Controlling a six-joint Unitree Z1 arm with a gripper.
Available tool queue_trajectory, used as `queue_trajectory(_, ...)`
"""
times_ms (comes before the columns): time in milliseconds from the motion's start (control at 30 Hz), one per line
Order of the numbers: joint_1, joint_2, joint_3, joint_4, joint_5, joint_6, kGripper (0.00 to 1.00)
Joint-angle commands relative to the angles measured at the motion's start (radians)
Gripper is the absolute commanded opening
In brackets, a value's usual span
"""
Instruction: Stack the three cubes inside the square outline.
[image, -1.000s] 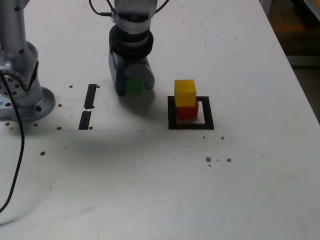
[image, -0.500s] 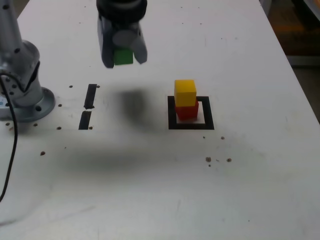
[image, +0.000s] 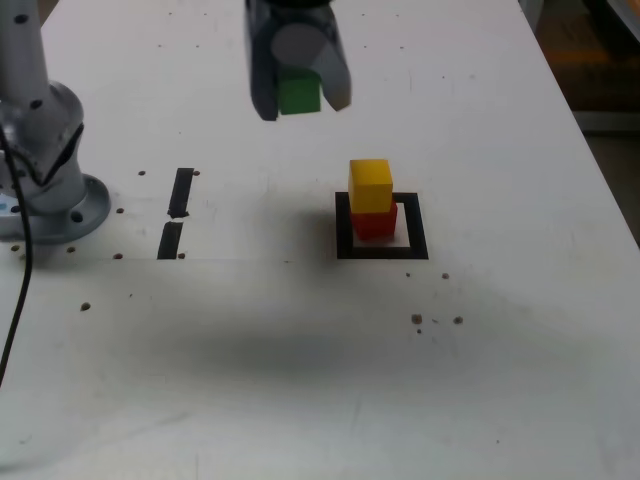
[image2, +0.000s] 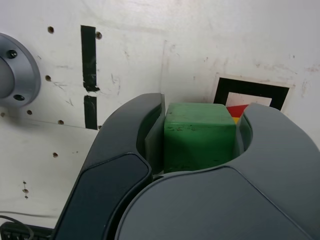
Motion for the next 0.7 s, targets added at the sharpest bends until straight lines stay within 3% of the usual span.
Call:
queue_trajectory(0,-0.004,0.023,-0.028,-0.002,-0.009,0.002,0.11)
queue_trajectory(333,-0.025,0.15,-0.168,-0.006,-0.067,0.018,0.11)
queue_trajectory(667,-0.026,0.194,-0.19,-0.027,-0.107,0.021,0.12)
